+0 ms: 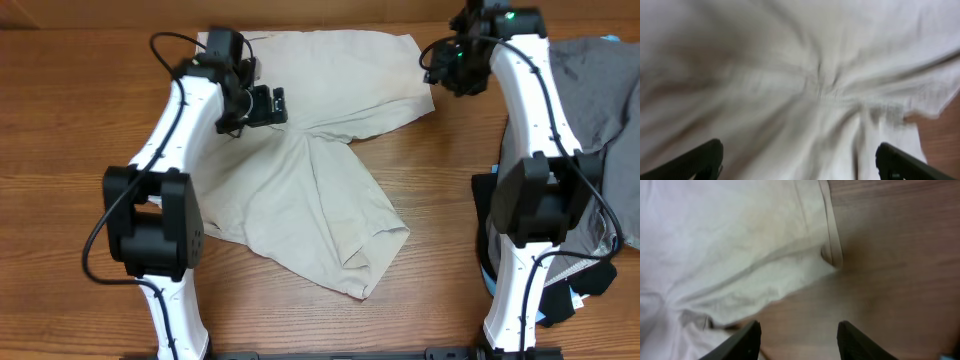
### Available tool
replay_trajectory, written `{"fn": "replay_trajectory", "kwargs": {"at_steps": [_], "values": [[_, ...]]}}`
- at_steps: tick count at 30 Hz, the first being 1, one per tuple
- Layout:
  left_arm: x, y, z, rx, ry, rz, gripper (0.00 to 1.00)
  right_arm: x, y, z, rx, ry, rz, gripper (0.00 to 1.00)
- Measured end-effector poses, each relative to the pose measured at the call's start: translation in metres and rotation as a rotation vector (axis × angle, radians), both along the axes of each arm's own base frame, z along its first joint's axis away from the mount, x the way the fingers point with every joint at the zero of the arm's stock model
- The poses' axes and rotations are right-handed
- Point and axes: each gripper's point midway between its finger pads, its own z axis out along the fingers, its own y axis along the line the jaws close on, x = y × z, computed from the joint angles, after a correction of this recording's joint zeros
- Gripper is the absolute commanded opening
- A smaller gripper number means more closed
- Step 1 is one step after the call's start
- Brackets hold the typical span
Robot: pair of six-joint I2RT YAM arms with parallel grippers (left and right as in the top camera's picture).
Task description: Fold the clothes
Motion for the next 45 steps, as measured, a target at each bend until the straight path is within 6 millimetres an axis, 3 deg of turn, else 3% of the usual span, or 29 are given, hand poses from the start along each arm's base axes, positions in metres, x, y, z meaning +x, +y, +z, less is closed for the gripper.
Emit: {"fn": "replay_trajectory", "kwargs": {"at_steps": [6, 9, 14, 17, 20, 22, 25, 28, 32, 36, 41, 45], "values": [[-0.055, 0.028, 0.033, 0.071, 0.158, 0.012, 1.00, -0.050, -0.004, 0.042, -0.009, 0.086, -0.039, 0.54], [-0.080, 0.036, 0.034, 0.101, 0.255, 0.014, 1.00, -0.077, -0.008, 0.056, -0.020, 0.150, -0.075, 0.54], [-0.111, 0.045, 0.038, 0.148, 0.374, 0.012, 1.00, -0.101, -0.008, 0.091, -0.006, 0.090, -0.091, 0.57], [-0.122, 0.052, 0.049, 0.181, 0.384, 0.013, 1.00, -0.138, -0.009, 0.112, 0.003, 0.072, -0.094, 0.59], [-0.128, 0.055, 0.068, 0.193, 0.323, 0.020, 1.00, -0.196, -0.010, 0.126, 0.015, 0.063, -0.101, 0.66], [-0.131, 0.056, 0.084, 0.190, 0.251, 0.033, 1.00, -0.212, -0.009, 0.126, 0.024, 0.046, -0.099, 0.68], [-0.137, 0.059, 0.093, 0.188, 0.149, 0.072, 1.00, -0.227, 0.003, 0.109, 0.087, 0.011, -0.074, 0.63], [-0.145, 0.065, 0.081, 0.206, 0.129, 0.117, 1.00, -0.228, 0.023, 0.081, 0.148, 0.025, -0.020, 0.58], [-0.156, 0.075, 0.039, 0.257, 0.167, 0.179, 1.00, -0.245, 0.069, 0.011, 0.225, 0.120, 0.094, 0.54], [-0.164, 0.083, -0.004, 0.281, 0.191, 0.214, 1.00, -0.261, 0.097, -0.037, 0.262, 0.160, 0.112, 0.57], [-0.161, 0.103, -0.031, 0.316, 0.154, 0.274, 1.00, -0.277, 0.118, -0.069, 0.296, 0.179, 0.117, 0.57], [-0.151, 0.113, -0.037, 0.332, 0.101, 0.307, 1.00, -0.284, 0.126, -0.084, 0.316, 0.185, 0.100, 0.57]]}}
